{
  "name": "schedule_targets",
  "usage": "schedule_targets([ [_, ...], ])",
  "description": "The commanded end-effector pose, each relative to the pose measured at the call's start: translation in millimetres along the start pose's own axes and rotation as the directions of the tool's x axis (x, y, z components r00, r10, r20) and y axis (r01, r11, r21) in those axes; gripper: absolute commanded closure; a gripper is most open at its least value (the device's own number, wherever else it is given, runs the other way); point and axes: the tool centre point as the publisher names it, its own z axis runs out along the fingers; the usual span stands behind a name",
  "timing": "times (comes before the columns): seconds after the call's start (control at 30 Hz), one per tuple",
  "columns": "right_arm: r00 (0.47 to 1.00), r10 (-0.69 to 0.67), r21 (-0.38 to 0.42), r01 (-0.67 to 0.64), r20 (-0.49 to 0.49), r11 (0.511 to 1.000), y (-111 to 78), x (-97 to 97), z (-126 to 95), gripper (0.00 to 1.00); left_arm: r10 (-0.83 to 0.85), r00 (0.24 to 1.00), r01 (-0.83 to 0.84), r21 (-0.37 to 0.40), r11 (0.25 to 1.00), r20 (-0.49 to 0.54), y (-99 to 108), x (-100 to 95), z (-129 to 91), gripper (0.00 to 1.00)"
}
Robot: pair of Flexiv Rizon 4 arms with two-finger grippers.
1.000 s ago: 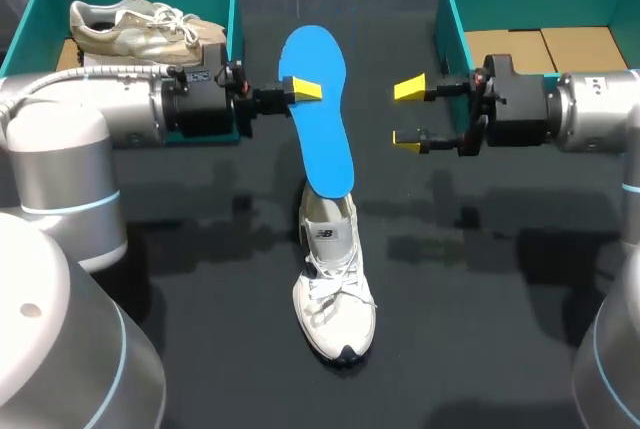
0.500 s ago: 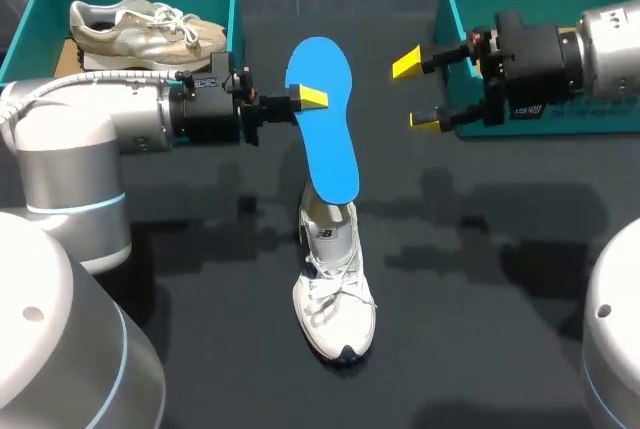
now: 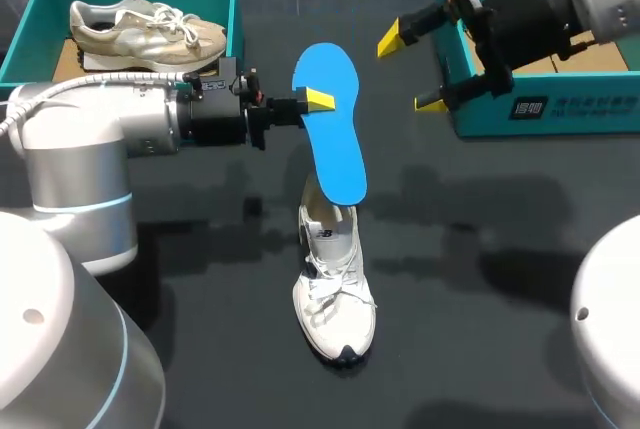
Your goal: Take the shoe out of the shoebox, open the shoe tongue, remove and reinsert the insole, then place the shoe into the shoebox
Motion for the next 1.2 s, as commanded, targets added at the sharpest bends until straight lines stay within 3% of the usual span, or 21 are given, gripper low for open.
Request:
schedule_targets([
  [0.03, 0.915, 0.016, 0.015, -0.024, 0.403, 1.000, 3.5, 15.3, 0.0, 0.00, 0.000, 1.000, 0.000, 0.001, 1.000, 0.000, 0.5, -0.8, 0.9, 1.00],
  [0.43, 0.752, 0.035, 0.014, -0.058, 0.659, 0.998, -11.6, 44.0, 10.0, 0.00, 0.000, 1.000, 0.000, 0.001, 1.000, 0.000, 0.5, -0.8, 0.9, 1.00],
  [0.9, 0.553, 0.036, -0.009, -0.051, 0.832, 0.999, -30.2, 69.3, 44.8, 0.00, 0.000, 1.000, 0.000, 0.001, 1.000, 0.000, 0.5, -0.8, 0.9, 1.00],
  [1.2, 0.526, 0.040, -0.031, -0.026, 0.850, 0.999, -45.9, 70.9, 53.5, 0.00, 0.000, 1.000, 0.000, 0.001, 1.000, 0.000, 0.5, -0.8, 0.9, 1.00],
])
